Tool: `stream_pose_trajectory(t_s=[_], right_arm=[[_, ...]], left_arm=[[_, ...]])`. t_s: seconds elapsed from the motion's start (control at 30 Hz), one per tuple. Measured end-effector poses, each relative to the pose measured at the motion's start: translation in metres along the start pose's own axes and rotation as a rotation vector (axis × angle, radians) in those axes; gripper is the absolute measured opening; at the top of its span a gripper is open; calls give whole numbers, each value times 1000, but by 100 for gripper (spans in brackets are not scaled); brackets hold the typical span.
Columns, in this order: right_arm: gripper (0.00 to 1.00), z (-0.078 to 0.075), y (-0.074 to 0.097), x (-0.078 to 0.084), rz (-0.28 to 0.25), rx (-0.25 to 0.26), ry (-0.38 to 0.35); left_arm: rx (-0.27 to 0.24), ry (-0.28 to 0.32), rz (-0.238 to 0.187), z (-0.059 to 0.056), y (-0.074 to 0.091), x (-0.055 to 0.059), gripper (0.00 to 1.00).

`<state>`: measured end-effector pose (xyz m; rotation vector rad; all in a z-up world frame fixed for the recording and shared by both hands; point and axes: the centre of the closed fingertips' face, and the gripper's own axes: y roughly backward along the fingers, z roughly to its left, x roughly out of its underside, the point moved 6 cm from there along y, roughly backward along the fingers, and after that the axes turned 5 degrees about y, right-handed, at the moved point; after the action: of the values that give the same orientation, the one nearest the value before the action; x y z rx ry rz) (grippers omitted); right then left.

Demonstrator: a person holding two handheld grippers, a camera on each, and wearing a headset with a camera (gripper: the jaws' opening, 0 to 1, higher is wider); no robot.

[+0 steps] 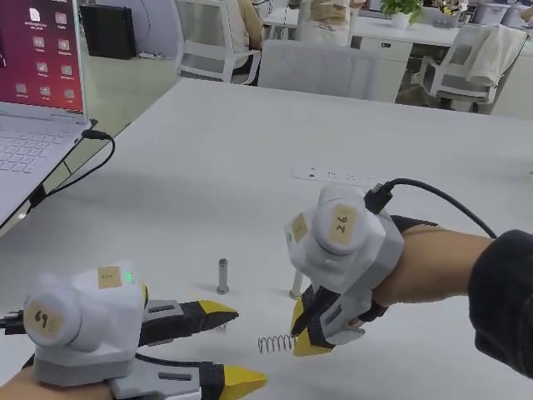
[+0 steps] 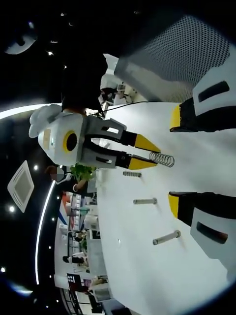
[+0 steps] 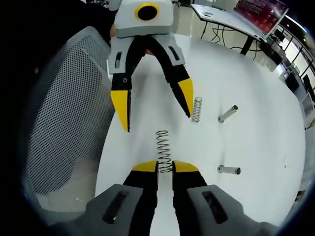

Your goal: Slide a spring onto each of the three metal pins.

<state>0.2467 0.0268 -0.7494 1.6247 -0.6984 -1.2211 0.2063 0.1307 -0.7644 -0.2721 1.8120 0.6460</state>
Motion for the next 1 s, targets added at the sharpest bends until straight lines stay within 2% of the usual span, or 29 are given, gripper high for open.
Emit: stream_pose_trajectory(t_s=[0.23,0.37,0.8,1.0], right_arm=[[8,3,3,-8,-12,-1,21],[8,4,4,-10,-14,-1,27],[8,6,3,-10,-17,-3,21],[8,8,1,-10,-16,-8,15]], left_arm=[[31,-11,-21,-4,-2,-3,29],[51,-19,-16,-6,-4,-4,20],[67,-40,-3,-6,-8,-1,4],[70,-46,5,-7,-10,0,3]])
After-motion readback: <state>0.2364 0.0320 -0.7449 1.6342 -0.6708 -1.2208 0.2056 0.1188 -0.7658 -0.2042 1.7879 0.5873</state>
